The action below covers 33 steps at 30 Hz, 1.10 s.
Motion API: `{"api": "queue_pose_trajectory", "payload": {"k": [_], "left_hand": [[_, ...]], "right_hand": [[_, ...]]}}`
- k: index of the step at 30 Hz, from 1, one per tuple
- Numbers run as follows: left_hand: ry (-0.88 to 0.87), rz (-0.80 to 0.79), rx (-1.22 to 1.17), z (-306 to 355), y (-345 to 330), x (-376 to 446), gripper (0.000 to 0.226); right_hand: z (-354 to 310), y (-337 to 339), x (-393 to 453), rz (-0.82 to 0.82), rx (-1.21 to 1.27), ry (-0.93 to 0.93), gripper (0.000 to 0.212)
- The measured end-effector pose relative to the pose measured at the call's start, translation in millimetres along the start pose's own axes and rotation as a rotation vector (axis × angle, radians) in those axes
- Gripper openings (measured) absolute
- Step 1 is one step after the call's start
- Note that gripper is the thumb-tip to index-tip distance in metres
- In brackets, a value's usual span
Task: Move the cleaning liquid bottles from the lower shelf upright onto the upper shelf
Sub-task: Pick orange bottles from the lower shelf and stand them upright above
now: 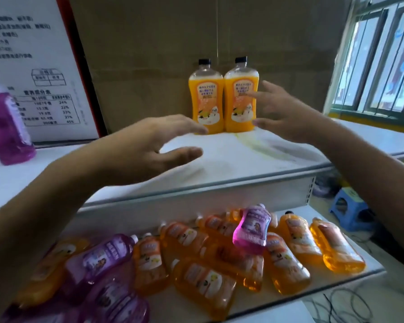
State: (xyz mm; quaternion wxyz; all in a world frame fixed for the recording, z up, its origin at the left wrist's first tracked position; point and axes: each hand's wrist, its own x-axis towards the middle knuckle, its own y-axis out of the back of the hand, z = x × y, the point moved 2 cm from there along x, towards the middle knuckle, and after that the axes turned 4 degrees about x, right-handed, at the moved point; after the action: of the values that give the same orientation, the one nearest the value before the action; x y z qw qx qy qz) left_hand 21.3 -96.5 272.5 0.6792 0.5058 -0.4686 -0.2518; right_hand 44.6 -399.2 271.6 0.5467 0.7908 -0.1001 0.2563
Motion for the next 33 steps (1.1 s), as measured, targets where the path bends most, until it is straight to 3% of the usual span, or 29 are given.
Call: {"api": "queue_pose_trajectory", "payload": {"k": [3,5,7,9,10,13,15,18,22,25,31,33], "left_hand": [[-0.088,0.252,-0.218,36,-16,-46,0.044],[-0.130,0.334,-0.333,58,-42,-74,0.039],[-0.150,0.386,-0.458,71,-77,-96,0.038],[-0.061,0.391,-0.622,76,-122,-113,0.037],[0.064,0.376,-0.738,75,-148,-121,0.036],[0.721,0.239,-1.065,66,-226,-140,0.029],[0.997,0.102,-1.082,59,-273,-152,0.034],[1.227,-0.018,-1.077,53,-312,-158,0.046],[1.381,0.158,-1.232,44,-323,-149,0.047],[1.370,0.205,-1.297,46,-322,-140,0.057],[1.391,0.175,-1.120,44,-322,-137,0.069],[1.370,0.168,-1.144,44,-321,-135,0.068]], "right_hand": [[-31,1,-82,0.256,0.137,0.127,0.043],[-50,-11,-139,0.416,0.277,0.177,0.031],[-63,-36,-183,0.444,0.365,0.189,0.021],[-66,-74,-212,0.336,0.499,0.090,0.020],[-66,-96,-221,0.257,0.552,0.030,0.021],[-60,-167,-234,0.041,0.578,-0.147,0.020],[-52,-209,-240,-0.108,0.566,-0.261,0.027],[-42,-252,-249,-0.254,0.385,-0.346,0.029],[-40,-266,-244,-0.220,0.370,-0.422,0.045],[-42,-269,-240,-0.255,0.379,-0.459,0.056],[-33,-270,-248,-0.403,0.405,-0.363,0.020],[-25,-264,-249,-0.415,0.544,-0.380,0.027]]}}
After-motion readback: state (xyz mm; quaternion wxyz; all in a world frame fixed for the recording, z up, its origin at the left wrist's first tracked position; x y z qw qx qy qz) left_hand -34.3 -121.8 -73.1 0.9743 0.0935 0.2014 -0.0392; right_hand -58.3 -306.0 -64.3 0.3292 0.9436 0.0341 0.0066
